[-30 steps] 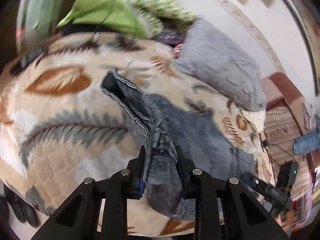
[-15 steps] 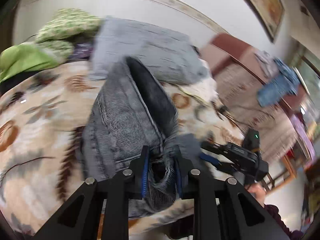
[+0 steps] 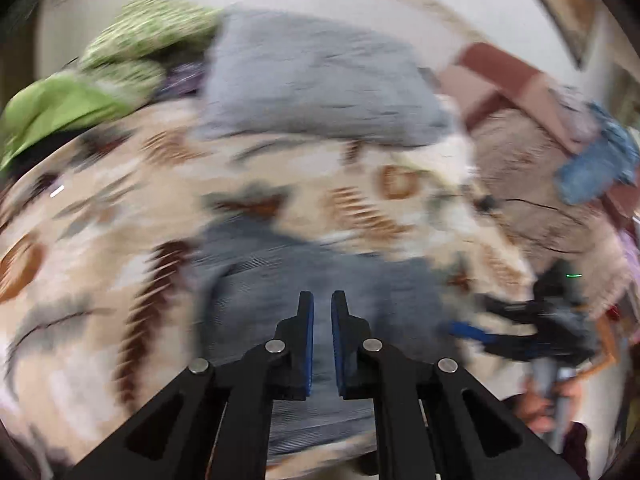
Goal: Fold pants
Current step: 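Fold the held edge over onto the jeans with the left gripper, then press the folded jeans flat with the left gripper while the right gripper presses the pocket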
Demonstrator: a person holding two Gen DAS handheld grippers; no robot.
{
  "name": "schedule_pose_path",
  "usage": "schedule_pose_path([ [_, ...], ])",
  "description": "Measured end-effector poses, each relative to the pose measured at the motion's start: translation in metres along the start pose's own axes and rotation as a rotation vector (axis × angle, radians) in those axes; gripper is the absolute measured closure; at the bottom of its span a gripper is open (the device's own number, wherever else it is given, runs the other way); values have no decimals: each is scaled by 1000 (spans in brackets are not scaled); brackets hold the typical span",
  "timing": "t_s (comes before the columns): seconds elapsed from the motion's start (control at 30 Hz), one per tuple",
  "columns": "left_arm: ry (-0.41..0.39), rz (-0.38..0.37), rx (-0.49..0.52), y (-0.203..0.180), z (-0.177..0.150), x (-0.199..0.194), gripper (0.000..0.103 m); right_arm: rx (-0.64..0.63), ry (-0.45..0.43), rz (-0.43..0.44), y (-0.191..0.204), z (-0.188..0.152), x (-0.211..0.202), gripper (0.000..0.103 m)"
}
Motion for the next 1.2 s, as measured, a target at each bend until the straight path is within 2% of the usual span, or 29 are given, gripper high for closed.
schedule_pose_path([
  [0.1, 62, 73, -89, 51, -20, 14, 95, -39, 45, -22, 12, -10, 21, 26],
  [0.2, 110, 68, -141, 79, -41, 25, 95, -40, 78, -87, 11, -14, 46, 26],
  [0.3, 129, 68, -129, 83, -52, 34, 95, -50, 103, -115, 12, -19, 65, 26],
  [0.4, 151, 29, -122, 79, -59, 44, 95, -47, 141, -158, 11, -26, 91, 26],
  [0.47, 143, 34, -86, 74, -63, 45, 95, -69, 159, -142, 19, -30, 106, 26],
  [0.57, 130, 34, -63, 70, -64, 42, 95, -114, 180, -68, 37, -40, 128, 25],
  [0.63, 129, 22, -64, 70, -64, 42, 95, -195, 171, -89, 49, -46, 140, 26],
  [0.67, 129, 19, -59, 69, -65, 42, 95, -229, 169, -123, 51, -49, 146, 30],
  [0.73, 129, 23, -48, 68, -65, 42, 95, -276, 166, -238, 48, -52, 159, 51],
  [0.77, 131, 16, -48, 68, -66, 42, 95, -273, 161, -283, 43, -52, 162, 66],
  [0.83, 130, 10, -50, 66, -65, 42, 95, -252, 131, -275, 42, -48, 157, 70],
  [0.9, 129, 4, -40, 60, -63, 41, 98, -309, 88, -263, 52, -48, 145, 78],
  [0.97, 128, 0, -29, 53, -61, 40, 98, -367, 46, -246, 64, -49, 134, 79],
  [1.07, 127, -35, -25, 38, -58, 41, 98, -394, -37, -169, 80, -42, 110, 81],
  [1.2, 121, -78, 43, -5, -52, 44, 98, -394, -128, -140, 85, -30, 74, 81],
])
Point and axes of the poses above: each gripper's, at about its wrist camera, not at the fingertips, and x roughly the way its jaws point, y to its left, z to its top, the point moved 4 cm from there along x, roughly the way its jaws point, and after that the axes turned 3 degrees about z, right-handed, at the moved point
